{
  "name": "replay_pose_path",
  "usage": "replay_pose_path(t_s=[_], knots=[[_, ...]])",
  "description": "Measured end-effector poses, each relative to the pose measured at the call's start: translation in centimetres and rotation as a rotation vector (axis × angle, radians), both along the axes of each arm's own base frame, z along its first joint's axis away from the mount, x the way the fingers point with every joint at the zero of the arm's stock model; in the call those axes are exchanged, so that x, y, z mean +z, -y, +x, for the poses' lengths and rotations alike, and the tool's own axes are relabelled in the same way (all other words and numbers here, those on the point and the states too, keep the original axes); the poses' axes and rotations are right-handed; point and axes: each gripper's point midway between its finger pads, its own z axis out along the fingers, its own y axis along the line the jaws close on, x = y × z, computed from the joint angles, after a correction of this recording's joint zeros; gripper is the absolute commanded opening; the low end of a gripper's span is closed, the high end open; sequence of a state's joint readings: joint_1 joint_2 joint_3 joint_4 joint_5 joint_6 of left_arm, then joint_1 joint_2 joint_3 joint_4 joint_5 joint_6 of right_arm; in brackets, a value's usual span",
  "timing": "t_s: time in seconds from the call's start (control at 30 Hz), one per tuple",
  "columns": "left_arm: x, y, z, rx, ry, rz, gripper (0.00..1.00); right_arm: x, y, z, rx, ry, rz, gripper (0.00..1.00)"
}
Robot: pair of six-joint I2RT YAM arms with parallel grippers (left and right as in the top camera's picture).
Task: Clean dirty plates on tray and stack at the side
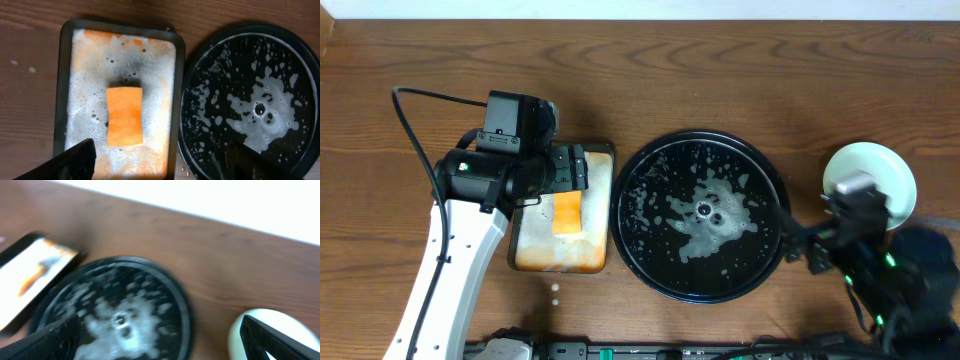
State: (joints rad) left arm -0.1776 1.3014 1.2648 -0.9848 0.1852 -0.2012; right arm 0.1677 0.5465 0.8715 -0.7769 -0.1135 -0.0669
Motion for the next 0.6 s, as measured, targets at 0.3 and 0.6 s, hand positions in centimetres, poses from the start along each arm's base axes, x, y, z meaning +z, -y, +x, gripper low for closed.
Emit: replay_pose_path(t_s=[0.3, 0.6], knots=[[0.0, 0.0, 0.0, 0.000, 0.000, 0.000, 0.84, -3.9, 4.7, -1.4, -0.214, 0.099, -0.002, 0.99], [0.0, 0.0, 0.0, 0.000, 0.000, 0.000, 0.84, -9.8, 4.9, -0.4, -0.218, 0.187, 0.008, 0.99]])
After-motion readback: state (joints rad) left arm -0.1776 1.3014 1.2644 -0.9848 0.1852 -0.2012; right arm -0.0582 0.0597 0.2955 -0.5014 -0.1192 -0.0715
